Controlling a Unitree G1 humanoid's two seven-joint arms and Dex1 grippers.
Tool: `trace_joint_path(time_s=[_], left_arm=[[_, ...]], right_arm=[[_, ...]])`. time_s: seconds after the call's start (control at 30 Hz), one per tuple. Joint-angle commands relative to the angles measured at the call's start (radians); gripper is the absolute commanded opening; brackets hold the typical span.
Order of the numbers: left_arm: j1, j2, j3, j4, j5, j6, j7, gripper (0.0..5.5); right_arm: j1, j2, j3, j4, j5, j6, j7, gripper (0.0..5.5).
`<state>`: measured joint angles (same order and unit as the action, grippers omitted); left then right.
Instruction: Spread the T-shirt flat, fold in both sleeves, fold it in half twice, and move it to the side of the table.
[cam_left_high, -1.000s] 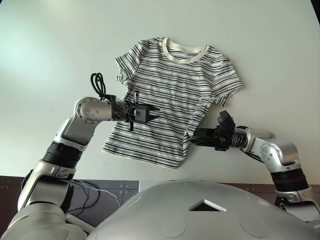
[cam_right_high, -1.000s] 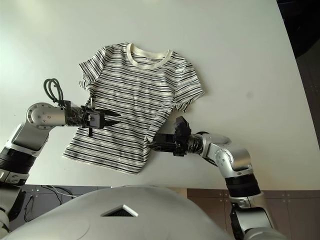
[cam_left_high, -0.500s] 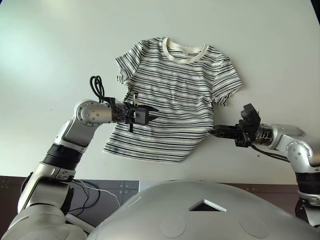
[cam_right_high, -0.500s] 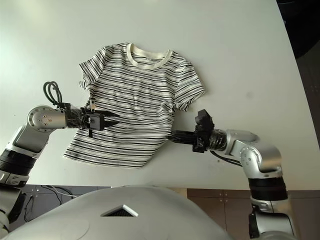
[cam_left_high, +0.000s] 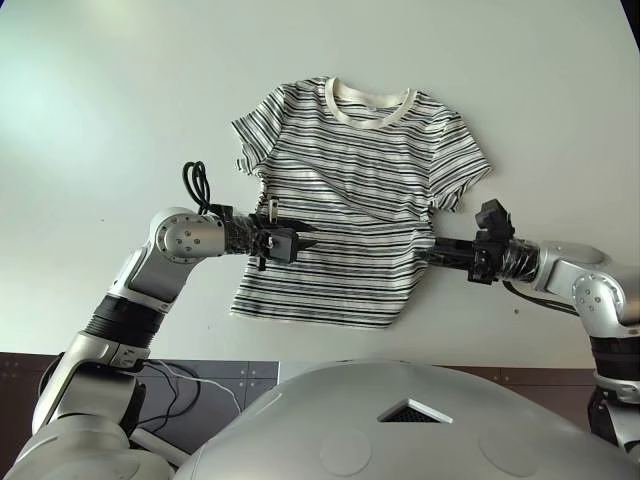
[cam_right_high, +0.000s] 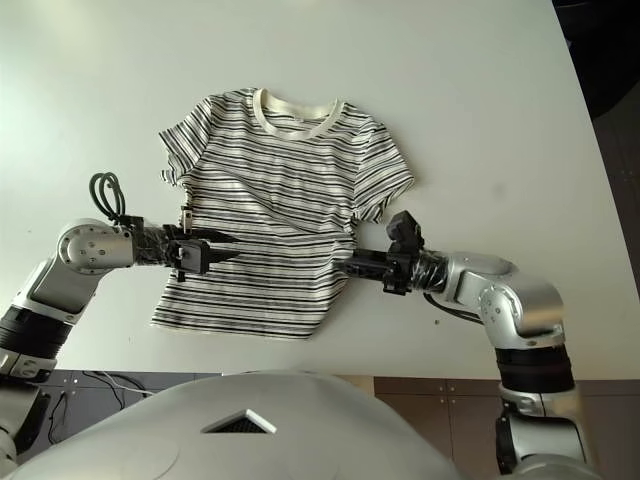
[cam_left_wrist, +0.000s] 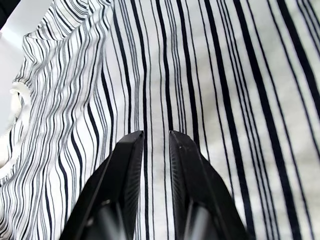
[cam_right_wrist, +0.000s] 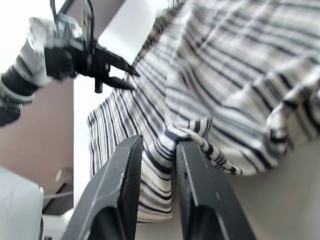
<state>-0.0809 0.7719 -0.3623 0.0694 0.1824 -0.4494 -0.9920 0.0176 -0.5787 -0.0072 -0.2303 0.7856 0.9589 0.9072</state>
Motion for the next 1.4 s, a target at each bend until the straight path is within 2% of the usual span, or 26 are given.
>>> trace_joint_path(time_s=[0.03,0.17,0.23,0.57,0.73,0.87,0.93,1.03,1.1,1.2,1.27,1.4], left_arm=[[-0.009,0.026,-0.021,0.101,0.082,-0.087,0.040,0.96],[-0.054,0.024,-0.028,0.193,0.109,-0.130,0.066,0.96],[-0.070,0.036,-0.036,0.237,0.122,-0.162,0.070,0.96],[-0.089,0.028,-0.041,0.222,0.046,-0.137,0.016,0.96],[-0.081,0.022,-0.037,0.190,0.035,-0.116,0.012,0.96],[-0.060,0.020,-0.023,0.131,0.007,-0.080,0.011,0.96],[-0.039,0.024,-0.012,0.067,-0.045,-0.033,-0.010,0.96],[0.002,0.067,0.006,-0.084,-0.216,0.127,-0.122,0.96],[0.033,0.124,0.025,-0.196,-0.331,0.243,-0.206,0.96],[0.050,0.174,0.045,-0.269,-0.377,0.317,-0.262,0.96],[0.062,0.192,0.052,-0.299,-0.390,0.367,-0.280,0.96],[0.125,0.245,0.044,-0.255,-0.304,0.311,-0.302,0.96]], right_arm=[[0.001,-0.013,0.023,-0.055,-0.007,0.023,-0.030,1.06],[0.121,-0.109,0.198,-0.078,-0.195,-0.171,0.061,1.06],[0.154,-0.131,0.246,-0.067,-0.249,-0.245,0.100,1.06],[0.133,0.024,0.307,0.011,-0.246,-0.354,0.122,1.06],[0.203,-0.068,0.242,-0.118,-0.085,-0.260,0.233,1.06],[0.283,-0.188,0.083,-0.226,0.049,-0.189,0.271,1.06],[0.314,-0.241,0.003,-0.234,0.063,-0.178,0.264,1.06],[0.339,-0.288,-0.048,-0.215,-0.006,-0.218,0.241,1.06],[0.304,-0.280,-0.066,-0.186,-0.026,-0.240,0.223,1.06],[0.201,-0.229,-0.045,-0.143,-0.051,-0.255,0.174,1.06],[0.088,-0.147,-0.009,-0.078,-0.100,-0.273,0.086,1.06],[-0.074,-0.020,0.107,0.063,-0.196,-0.300,0.023,1.06]])
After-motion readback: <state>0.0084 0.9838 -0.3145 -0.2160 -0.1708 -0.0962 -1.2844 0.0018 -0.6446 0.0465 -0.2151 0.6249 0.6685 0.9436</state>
